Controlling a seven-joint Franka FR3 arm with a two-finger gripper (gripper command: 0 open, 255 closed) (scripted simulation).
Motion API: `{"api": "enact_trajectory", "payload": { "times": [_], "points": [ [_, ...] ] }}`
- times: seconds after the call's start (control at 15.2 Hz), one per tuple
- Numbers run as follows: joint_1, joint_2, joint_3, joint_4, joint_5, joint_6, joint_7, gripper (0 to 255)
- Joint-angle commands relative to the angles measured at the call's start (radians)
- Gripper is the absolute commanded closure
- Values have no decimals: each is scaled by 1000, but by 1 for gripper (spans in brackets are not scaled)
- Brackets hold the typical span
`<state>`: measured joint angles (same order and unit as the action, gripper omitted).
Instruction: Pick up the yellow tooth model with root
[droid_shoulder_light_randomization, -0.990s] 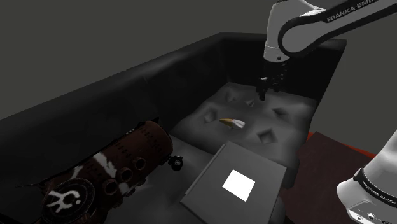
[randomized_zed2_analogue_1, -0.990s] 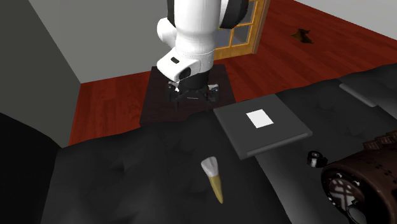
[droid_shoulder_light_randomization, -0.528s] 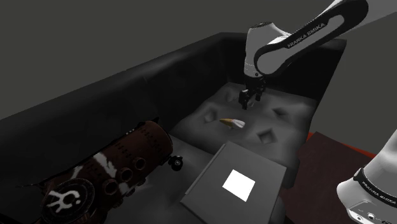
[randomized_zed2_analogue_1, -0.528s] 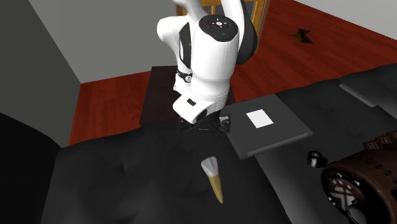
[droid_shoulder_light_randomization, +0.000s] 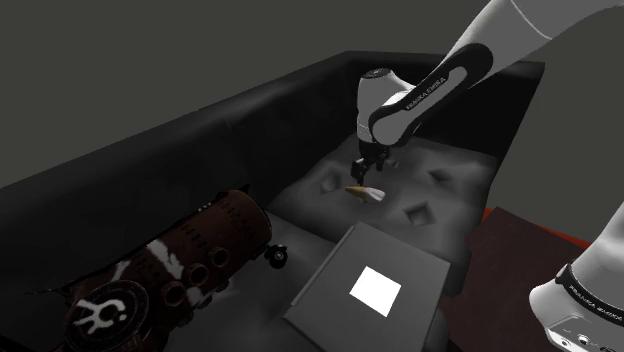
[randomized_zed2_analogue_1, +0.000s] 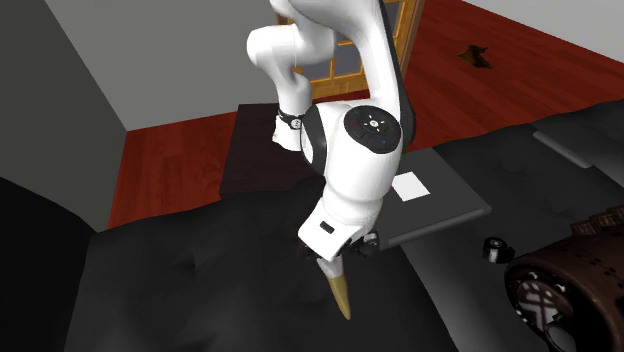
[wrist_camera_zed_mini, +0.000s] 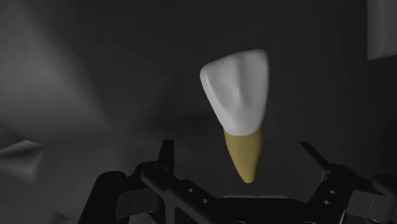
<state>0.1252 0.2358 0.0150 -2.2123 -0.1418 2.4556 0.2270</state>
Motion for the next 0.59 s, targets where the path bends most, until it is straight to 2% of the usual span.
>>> {"api": "enact_trajectory", "payload": {
  "times": [0.0, 0.13, 0.53],
  "points": [
    [9, 82, 2, 57, -13, 29, 9, 0],
    [16, 132, 1, 96, -21, 43, 13, 0],
    [20, 197, -6, 98, -33, 106, 27, 0]
  ]
}}
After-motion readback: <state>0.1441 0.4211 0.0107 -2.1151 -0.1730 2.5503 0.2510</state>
